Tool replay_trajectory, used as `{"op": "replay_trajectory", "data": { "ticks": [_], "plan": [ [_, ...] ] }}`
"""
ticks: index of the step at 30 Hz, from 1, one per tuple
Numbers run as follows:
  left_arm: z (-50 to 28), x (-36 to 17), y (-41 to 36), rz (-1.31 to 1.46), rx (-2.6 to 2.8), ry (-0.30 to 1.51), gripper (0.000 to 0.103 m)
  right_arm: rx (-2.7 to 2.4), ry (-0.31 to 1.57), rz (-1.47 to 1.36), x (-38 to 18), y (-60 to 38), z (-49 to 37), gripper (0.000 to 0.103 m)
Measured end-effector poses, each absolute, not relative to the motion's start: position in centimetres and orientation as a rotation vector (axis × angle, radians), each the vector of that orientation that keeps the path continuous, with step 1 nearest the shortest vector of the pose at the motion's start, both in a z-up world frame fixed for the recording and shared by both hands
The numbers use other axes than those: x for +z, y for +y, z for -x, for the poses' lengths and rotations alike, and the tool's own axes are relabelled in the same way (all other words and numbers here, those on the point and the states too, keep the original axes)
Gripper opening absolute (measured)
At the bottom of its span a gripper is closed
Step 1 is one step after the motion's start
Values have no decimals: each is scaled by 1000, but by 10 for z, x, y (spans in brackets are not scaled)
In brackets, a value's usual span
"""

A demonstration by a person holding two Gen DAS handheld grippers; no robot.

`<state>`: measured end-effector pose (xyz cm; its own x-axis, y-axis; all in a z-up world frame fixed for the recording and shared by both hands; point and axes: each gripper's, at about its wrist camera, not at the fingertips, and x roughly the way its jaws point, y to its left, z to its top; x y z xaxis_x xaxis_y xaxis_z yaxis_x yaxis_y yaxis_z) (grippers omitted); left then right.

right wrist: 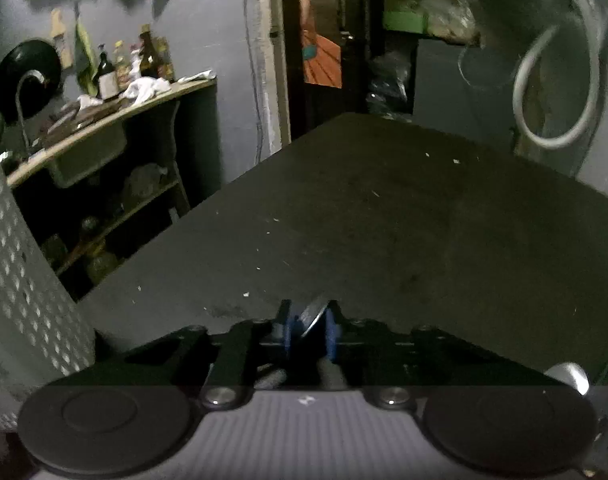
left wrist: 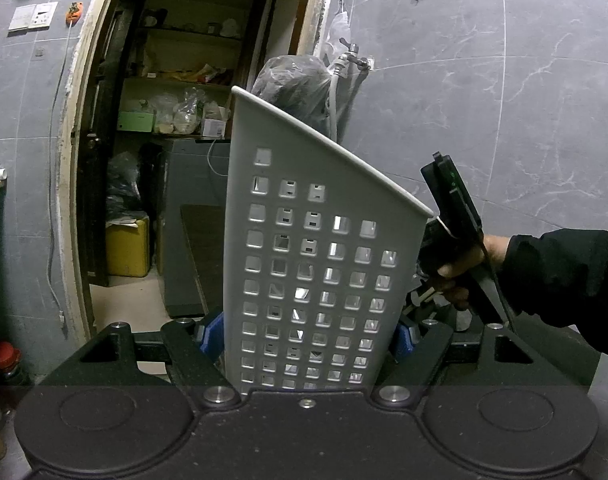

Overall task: Organize utensils
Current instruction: 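Lift the blue-handled spoon over the basket and open the right tool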

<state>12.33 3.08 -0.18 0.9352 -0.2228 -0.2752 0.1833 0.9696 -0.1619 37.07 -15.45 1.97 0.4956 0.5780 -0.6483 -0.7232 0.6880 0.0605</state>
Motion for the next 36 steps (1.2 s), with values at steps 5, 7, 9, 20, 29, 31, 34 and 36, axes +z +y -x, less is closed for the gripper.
{"op": "replay_trajectory", "data": {
  "ticks": [5,7,9,20,29,31,34,36],
  "plan": [
    [-123,-2,31,135,-209,296,78,746,700,209,23,-155,-368,8],
    [-123,-2,30,134,-209,297,78,727,686,186,26,-158,-362,7],
    [-123,-2,31,136,-209,296,78,689,659,145,33,-163,-353,6],
    [-121,-1,27,132,-197,296,78,610,341,67,75,-189,-265,5],
    [-115,2,22,131,-190,291,78,597,130,100,108,-187,-196,6],
    [-115,2,23,138,-187,290,78,584,106,97,114,-189,-187,6],
    [-115,3,23,142,-181,289,78,570,82,86,119,-193,-178,5],
    [-114,2,23,142,-181,288,78,562,66,83,123,-195,-171,6]
  ]
}}
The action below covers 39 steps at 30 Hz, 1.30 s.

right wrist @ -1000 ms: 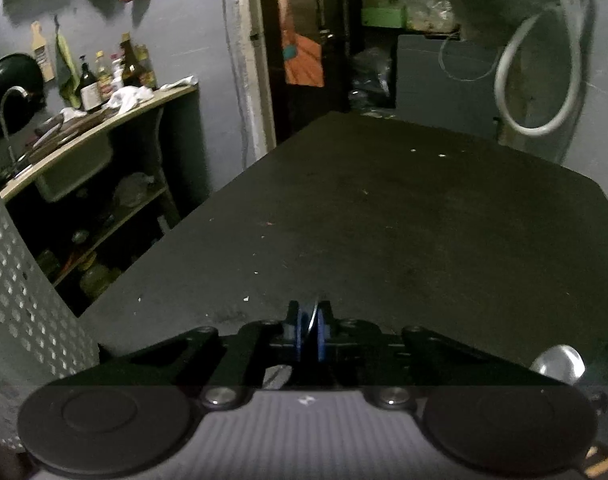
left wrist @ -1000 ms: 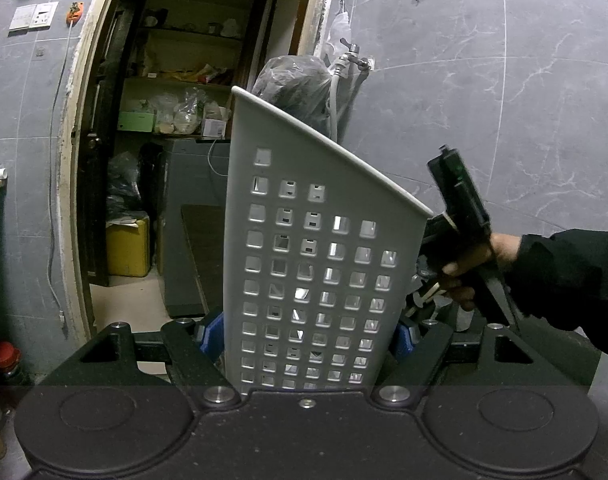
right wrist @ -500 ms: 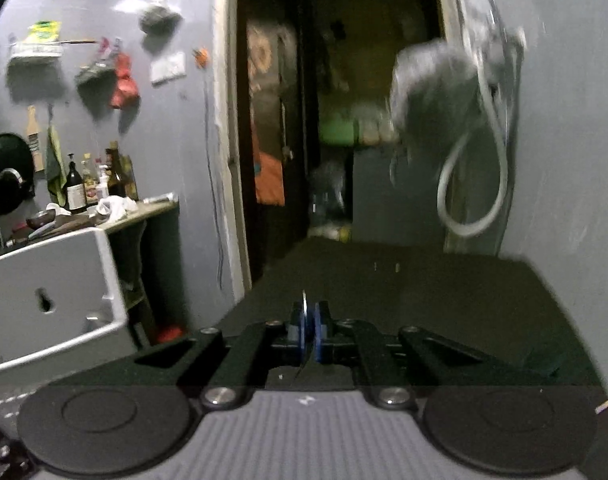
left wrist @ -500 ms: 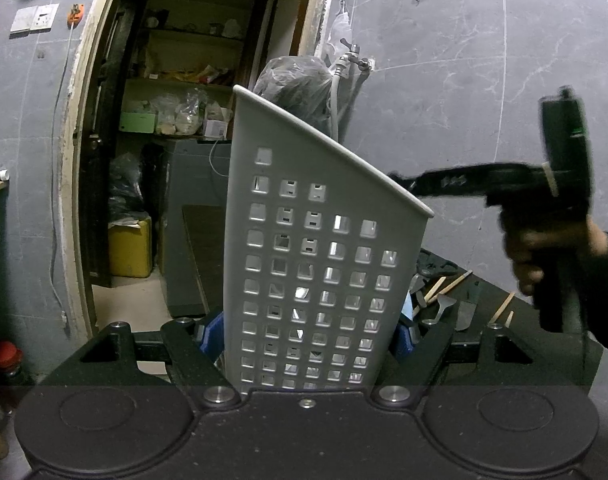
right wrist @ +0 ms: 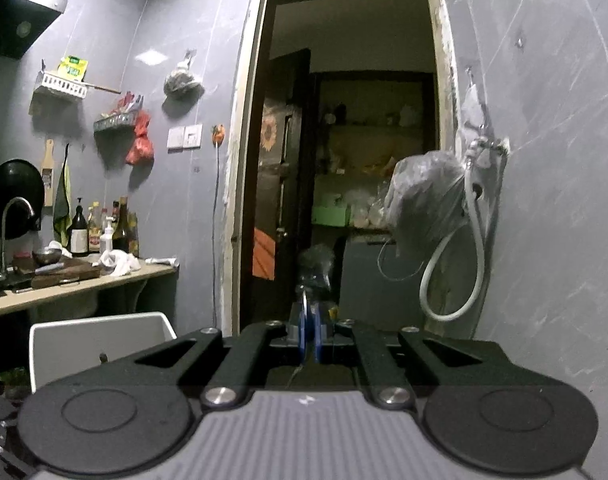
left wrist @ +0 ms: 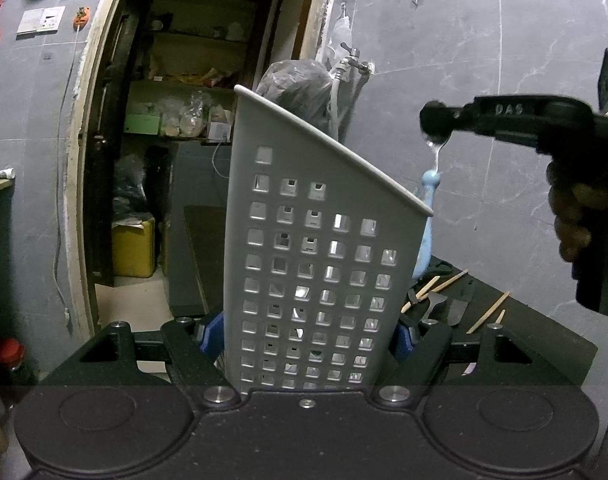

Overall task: Organize utensils
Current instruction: 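Lift the blue-handled spoon over the basket and open the right tool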

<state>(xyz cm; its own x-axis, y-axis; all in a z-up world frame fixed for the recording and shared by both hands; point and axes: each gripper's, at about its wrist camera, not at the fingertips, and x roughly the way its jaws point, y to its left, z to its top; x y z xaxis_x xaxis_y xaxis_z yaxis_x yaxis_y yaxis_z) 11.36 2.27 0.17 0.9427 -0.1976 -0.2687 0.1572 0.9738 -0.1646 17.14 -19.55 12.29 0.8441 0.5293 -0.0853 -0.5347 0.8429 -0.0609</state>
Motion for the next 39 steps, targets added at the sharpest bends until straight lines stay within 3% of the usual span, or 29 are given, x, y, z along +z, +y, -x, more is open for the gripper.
{"op": "replay_trajectory", "data": {
  "ticks": [23,39],
  "plan": [
    [-112,2,23,125,-200,281,78,562,-285,-70,164,-198,-101,6],
    [-111,0,25,120,-205,279,78,582,-292,54,122,-148,-77,6]
  ]
}}
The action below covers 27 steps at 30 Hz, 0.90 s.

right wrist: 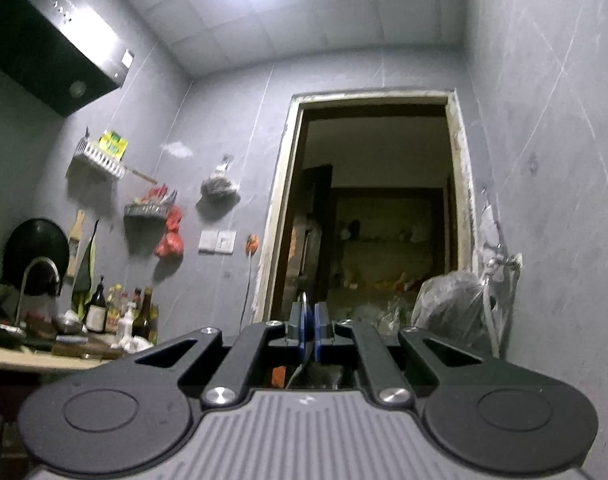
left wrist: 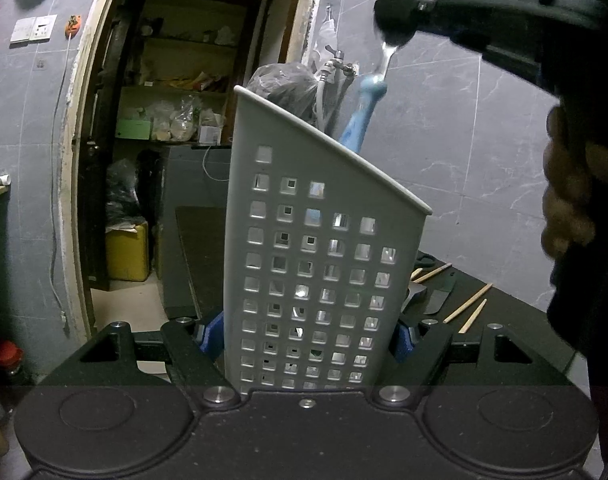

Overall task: Organize utensils
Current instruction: 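Lift the blue-handled spoon over the basket and open the right tool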

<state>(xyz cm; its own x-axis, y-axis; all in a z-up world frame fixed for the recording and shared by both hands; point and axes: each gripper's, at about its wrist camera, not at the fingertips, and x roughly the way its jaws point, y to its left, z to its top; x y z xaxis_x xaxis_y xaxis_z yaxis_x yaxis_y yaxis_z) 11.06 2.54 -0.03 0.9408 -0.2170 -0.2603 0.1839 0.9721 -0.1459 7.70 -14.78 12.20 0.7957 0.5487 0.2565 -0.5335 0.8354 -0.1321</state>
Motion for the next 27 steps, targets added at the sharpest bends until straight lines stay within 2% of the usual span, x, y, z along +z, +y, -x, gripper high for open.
{"op": "replay_trajectory", "data": {
  "ticks": [27],
  "plan": [
    [-109,-1,24,117,-203,279,78,613,-163,98,86,-134,-73,6]
  ]
}}
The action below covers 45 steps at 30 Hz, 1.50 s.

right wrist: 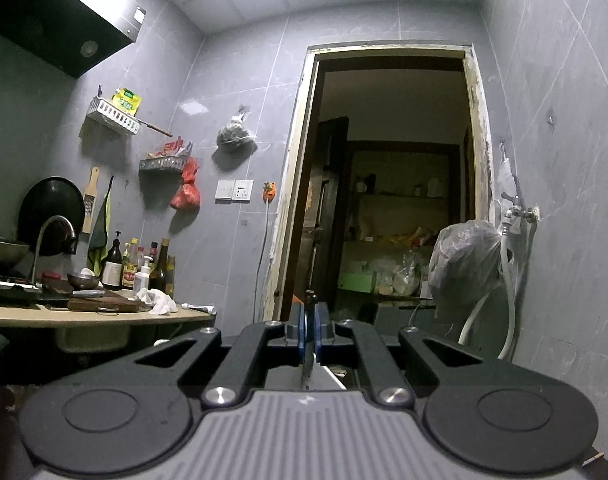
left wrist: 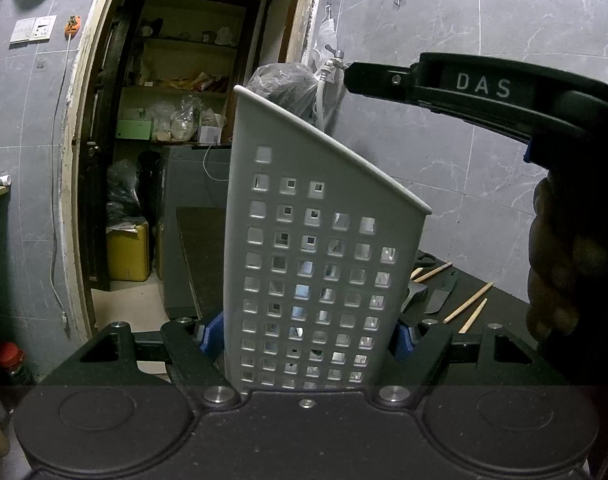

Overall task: Organize utensils
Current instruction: 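Lift the blue-handled spoon over the basket and open the right tool, then move the right tool back down to the utensil pile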

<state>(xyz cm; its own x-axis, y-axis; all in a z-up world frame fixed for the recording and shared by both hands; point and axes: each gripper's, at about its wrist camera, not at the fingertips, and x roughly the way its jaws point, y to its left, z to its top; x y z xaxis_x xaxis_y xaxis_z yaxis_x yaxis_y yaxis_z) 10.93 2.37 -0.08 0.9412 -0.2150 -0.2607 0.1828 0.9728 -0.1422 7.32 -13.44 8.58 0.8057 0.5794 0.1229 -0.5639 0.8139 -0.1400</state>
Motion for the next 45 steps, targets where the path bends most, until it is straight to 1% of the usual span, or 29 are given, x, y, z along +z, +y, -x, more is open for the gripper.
{"op": "replay_trajectory", "data": {
  "ticks": [6,9,10,11,14,15,16,17,18,19,21,22,23,24,25,28,33,45],
  "plan": [
    [-109,-1,23,117,-203,279,77,614,-164,97,86,-135,-73,6],
    [-109,-1,23,116,-204,278,78,607,-174,91,86,-135,-71,11],
    [-109,-1,23,116,-203,279,78,602,-180,89,86,-136,-70,16],
    [-109,-1,23,116,-203,278,78,598,-185,86,86,-137,-68,19],
    [-108,0,22,116,-203,279,78,574,-204,75,86,-143,-64,34],
    [-108,-1,23,116,-204,278,78,563,-208,73,87,-145,-63,36],
    [-108,-1,23,117,-204,278,78,550,-211,68,87,-148,-62,40],
    [-108,-1,23,117,-203,279,78,537,-215,62,87,-152,-61,48],
    [-108,-1,23,116,-203,279,78,520,-219,53,87,-156,-61,53],
    [-108,-1,23,116,-203,278,78,504,-224,45,87,-160,-60,60],
    [-108,0,23,115,-202,279,78,471,-229,33,87,-169,-60,65],
    [-108,0,23,115,-202,278,78,454,-230,27,86,-174,-60,71],
    [-108,0,23,115,-201,278,78,437,-231,19,86,-179,-60,82],
    [-108,0,23,116,-202,279,78,416,-232,12,85,-184,-59,89],
    [-108,-1,23,115,-202,278,78,392,-233,3,83,-189,-59,103],
    [-108,-1,23,114,-202,278,78,332,-226,-8,78,-203,-59,103],
    [-108,-1,23,115,-202,279,78,241,-160,-42,66,-229,-67,103],
    [-108,0,23,114,-201,278,78,95,84,-176,18,-281,-93,103]
  ]
}}
